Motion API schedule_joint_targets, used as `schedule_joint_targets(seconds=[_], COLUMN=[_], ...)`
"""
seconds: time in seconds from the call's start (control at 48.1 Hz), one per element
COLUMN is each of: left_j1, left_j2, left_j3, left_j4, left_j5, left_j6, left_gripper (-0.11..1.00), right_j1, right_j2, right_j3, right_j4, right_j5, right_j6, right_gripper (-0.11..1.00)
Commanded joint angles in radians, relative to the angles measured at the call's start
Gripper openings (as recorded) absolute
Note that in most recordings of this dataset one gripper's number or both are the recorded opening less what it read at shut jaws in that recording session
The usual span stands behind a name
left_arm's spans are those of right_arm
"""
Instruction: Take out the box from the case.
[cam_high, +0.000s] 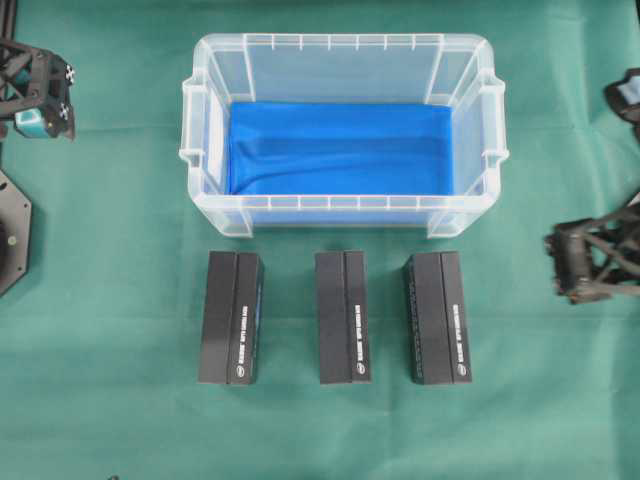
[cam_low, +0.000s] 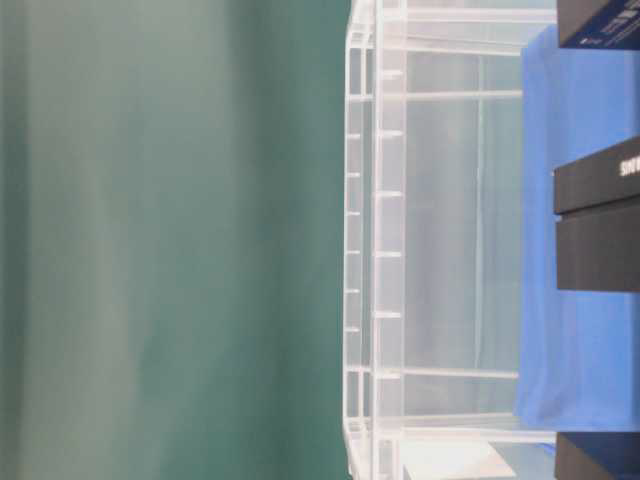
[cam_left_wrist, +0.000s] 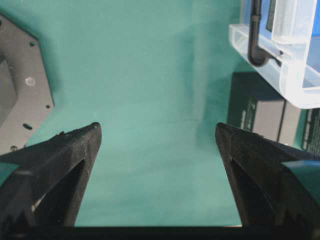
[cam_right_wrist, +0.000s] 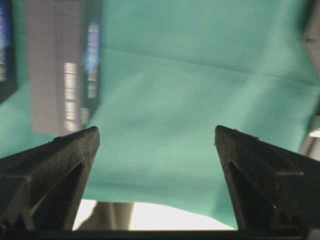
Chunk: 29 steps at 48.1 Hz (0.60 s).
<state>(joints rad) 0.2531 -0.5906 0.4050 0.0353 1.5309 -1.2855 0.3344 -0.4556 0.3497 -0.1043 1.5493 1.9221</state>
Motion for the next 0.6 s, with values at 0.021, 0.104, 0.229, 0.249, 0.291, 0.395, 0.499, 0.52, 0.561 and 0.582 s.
schedule_joint_targets(seconds=[0.021,0.104,0.229,0.249,0.291,0.395,0.499,0.52,0.561,0.582], left_j1=[-0.003,-0.003,-0.003,-0.003,-0.003,-0.003,-0.003,-0.003,-0.003,-0.003], left_j2=[-0.005,-0.005,-0.003,-0.005,-0.005,-0.005,-0.005,-0.005,-0.005,-0.005], left_j3=[-0.009,-0.009,-0.009,-0.009,-0.009,-0.009,-0.009,-0.009,-0.009,-0.009], left_j4=[0.0,0.0,0.0,0.0,0.0,0.0,-0.002,0.0,0.0,0.0], left_j5=[-0.002,-0.002,-0.002,-0.002,-0.002,-0.003,-0.003,-0.003,-0.003,-0.003], left_j6=[-0.002,-0.002,-0.002,-0.002,-0.002,-0.002,-0.002,-0.002,-0.002,-0.002], left_gripper=[0.99,0.99,0.99,0.99,0.99,0.99,0.99,0.99,0.99,0.99], right_j1=[0.014,0.015,0.014,0.012,0.008,-0.011,-0.044,-0.052,-0.072,-0.084], right_j2=[-0.038,-0.048,-0.044,-0.043,-0.041,-0.041,-0.044,-0.044,-0.046,-0.046], right_j3=[0.008,0.014,0.012,0.012,0.012,0.014,0.015,0.015,0.017,0.017], right_j4=[0.006,0.006,-0.005,-0.006,-0.014,-0.032,-0.044,-0.048,-0.048,-0.048], right_j5=[0.026,0.028,0.011,0.008,-0.002,-0.009,-0.009,-0.011,-0.011,-0.009], right_j6=[0.005,0.008,-0.002,-0.002,-0.005,-0.012,-0.043,-0.052,-0.075,-0.089], right_gripper=[0.92,0.92,0.92,0.92,0.92,0.92,0.92,0.92,0.91,0.91])
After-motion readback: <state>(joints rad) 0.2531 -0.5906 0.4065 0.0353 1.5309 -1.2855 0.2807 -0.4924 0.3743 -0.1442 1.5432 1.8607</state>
